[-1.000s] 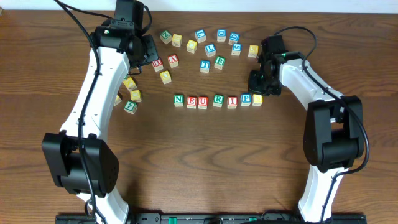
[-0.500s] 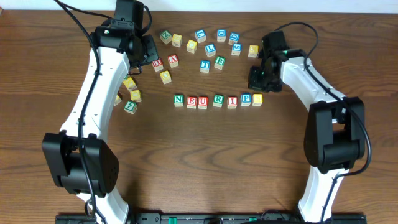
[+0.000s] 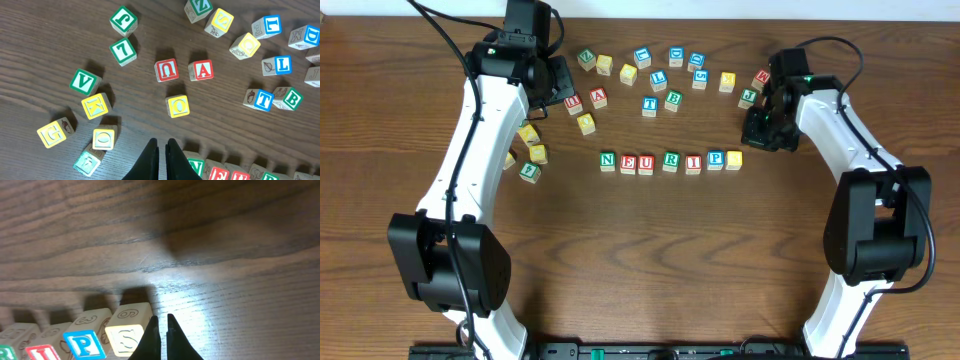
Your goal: Spell out NEURIPS
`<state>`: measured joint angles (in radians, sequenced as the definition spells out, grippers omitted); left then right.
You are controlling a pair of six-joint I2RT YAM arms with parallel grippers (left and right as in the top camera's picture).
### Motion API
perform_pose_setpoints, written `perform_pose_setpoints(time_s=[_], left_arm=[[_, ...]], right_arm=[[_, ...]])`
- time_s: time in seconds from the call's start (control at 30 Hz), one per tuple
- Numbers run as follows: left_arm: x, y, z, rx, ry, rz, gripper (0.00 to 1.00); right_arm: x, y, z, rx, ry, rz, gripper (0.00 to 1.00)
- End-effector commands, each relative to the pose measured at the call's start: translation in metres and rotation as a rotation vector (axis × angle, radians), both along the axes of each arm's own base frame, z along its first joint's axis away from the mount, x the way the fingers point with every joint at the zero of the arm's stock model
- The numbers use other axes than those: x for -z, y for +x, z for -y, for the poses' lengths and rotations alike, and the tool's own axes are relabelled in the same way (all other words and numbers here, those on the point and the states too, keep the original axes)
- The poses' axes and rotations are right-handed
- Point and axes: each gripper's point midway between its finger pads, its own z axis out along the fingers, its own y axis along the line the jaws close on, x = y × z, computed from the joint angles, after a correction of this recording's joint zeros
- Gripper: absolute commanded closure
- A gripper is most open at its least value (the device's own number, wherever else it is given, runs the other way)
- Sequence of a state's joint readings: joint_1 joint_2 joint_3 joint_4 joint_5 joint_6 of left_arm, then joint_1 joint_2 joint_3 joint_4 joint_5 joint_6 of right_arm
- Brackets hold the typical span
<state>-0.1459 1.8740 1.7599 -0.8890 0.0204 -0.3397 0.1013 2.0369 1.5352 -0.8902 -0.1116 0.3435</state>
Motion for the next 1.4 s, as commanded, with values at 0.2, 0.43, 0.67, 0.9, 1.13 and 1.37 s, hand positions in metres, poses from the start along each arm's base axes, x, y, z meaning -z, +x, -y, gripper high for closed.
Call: perform_pose_setpoints(time_s=[0.2,0.43,0.67,0.9,1.13,1.37], left_arm=[[0.005,0.0,-0.002,0.001,0.009,-0.012,0.92],[0.005,0.0,-0.002,0.001,0.009,-0.012,0.92],[0.005,0.0,-0.002,0.001,0.009,-0.012,0.92],[0.005,0.0,-0.002,0.001,0.009,-0.012,0.92],[0.005,0.0,-0.002,0.001,0.009,-0.012,0.93],[0.005,0.0,-0.002,0.001,0.009,-0.012,0.92]], right_arm=[[0.01,-0.007,-0.002,-0.079,-0.019,0.017,0.99],[0.013,-0.008,-0.01,-0.112,-0.006,0.025,0.99],[0.019,-0.01,-0.02,-0.136,-0.007,0.013,0.99],[0.028,-0.016,-0.021,-0.139,-0.004,-0.022,0.99],[0.028,-0.022,-0.027,-0.136,0.024,-0.045,0.99],[0.028,-0.028,-0.041,-0.119,0.036,-0.068,0.99]])
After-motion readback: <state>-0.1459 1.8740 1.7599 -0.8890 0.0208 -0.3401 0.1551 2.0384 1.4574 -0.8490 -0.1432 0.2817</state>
